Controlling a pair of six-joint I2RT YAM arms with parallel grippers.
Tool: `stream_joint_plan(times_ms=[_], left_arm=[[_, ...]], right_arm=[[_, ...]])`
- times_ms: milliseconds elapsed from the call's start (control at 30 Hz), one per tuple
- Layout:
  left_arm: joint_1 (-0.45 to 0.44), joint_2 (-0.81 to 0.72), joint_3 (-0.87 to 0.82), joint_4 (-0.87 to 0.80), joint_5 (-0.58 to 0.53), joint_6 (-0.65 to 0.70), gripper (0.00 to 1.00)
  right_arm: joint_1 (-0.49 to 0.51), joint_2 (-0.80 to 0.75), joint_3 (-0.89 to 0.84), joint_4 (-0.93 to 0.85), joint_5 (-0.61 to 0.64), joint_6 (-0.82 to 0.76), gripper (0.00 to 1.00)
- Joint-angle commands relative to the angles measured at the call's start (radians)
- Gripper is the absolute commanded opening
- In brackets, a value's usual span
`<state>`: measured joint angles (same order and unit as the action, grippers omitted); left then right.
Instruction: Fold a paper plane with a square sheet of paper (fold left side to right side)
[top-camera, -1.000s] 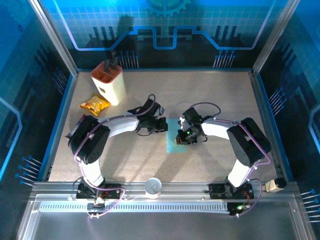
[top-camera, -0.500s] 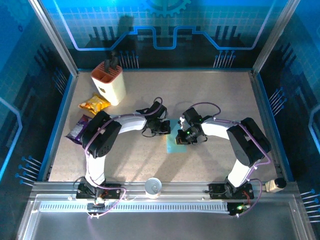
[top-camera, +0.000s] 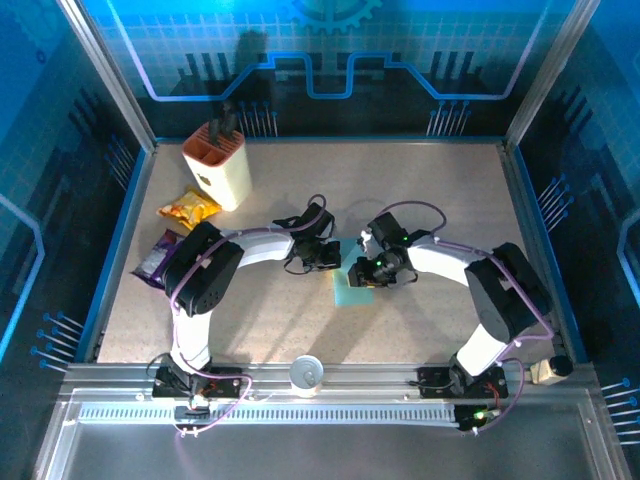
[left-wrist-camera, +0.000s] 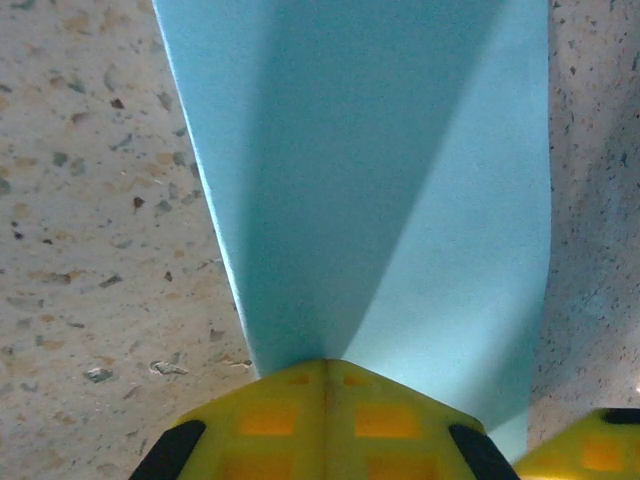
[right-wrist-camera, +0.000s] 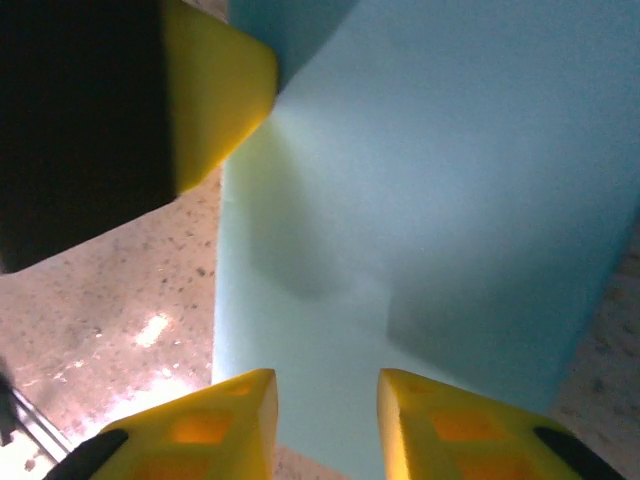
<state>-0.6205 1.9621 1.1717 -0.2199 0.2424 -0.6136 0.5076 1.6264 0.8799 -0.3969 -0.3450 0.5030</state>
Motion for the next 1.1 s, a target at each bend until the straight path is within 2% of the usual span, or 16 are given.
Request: stream_joint_plan(times_ms=[0,233,500,1067], left_arm=[[-0.007,-0.006,-0.039,-0.028,-0.020,0.029,0.00],[-0.012,-0.017,-0.048,-0.015,-0.012,0.032,0.00],[-0.013,-0.017,-0.052,-0.013,-0.015,0.032,0.00],[-0.015,-0.022,-0.053,-0.020,-0.021,0.032,0.00]], right_arm=[[-0.050,-0.071,0.024,-0.107,-0.015,-0.042,0.38],[-0.082,-0.096,-0.040,-0.161,-0.061,-0.057,0.50],[-0.071,-0.089,-0.118,-0.125,-0.085,-0.019,0.50],[-0.037,-0.036,-0.128,-0.051,-0.109,0.014,0.43]])
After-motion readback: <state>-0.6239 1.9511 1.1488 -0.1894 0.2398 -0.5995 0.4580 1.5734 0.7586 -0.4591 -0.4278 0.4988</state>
